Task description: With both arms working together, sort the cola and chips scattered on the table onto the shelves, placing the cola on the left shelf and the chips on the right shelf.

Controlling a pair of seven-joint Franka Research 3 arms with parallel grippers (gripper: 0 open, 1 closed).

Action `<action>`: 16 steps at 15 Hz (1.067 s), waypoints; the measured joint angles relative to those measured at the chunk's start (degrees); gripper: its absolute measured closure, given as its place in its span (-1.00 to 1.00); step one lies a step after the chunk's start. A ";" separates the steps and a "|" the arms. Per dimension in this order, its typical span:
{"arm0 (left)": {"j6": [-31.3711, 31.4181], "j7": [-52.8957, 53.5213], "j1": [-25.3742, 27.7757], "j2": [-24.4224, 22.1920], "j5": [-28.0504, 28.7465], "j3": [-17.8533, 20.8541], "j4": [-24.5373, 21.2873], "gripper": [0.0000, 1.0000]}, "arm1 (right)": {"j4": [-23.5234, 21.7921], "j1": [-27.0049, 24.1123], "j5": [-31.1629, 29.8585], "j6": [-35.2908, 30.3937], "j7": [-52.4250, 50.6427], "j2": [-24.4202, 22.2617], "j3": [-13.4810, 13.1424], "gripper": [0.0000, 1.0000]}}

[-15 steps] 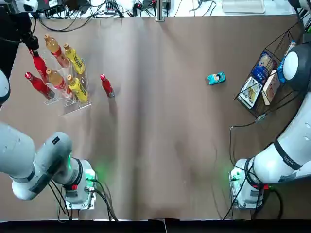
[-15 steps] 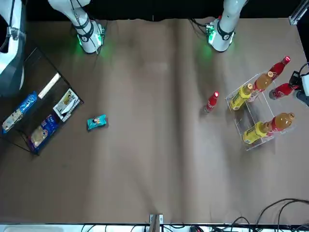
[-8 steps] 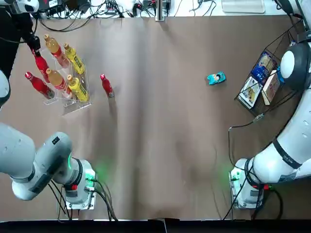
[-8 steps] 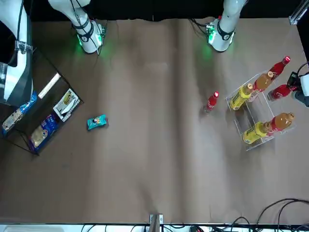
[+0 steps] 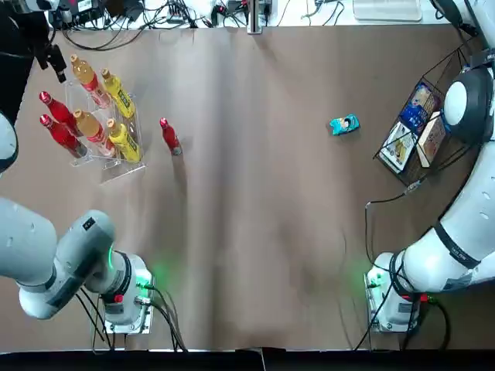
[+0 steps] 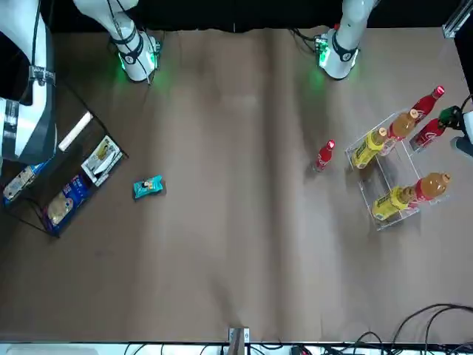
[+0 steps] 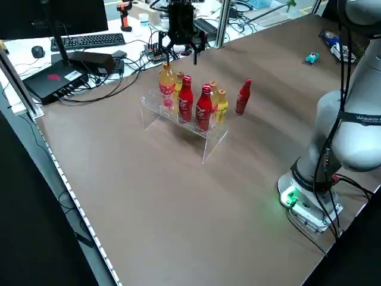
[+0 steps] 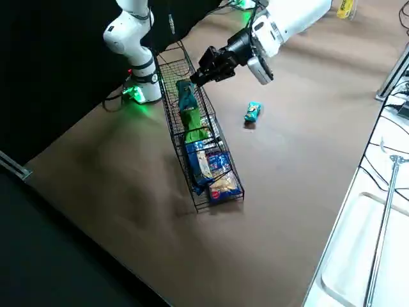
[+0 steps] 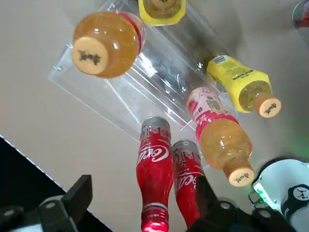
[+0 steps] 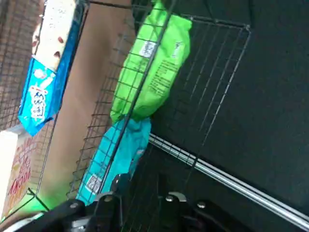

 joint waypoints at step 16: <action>10.17 -57.32 -25.06 8.16 -3.70 -13.71 -14.21 -0.99 | -6.41 2.11 41.25 17.37 24.96 -3.17 0.44 0.07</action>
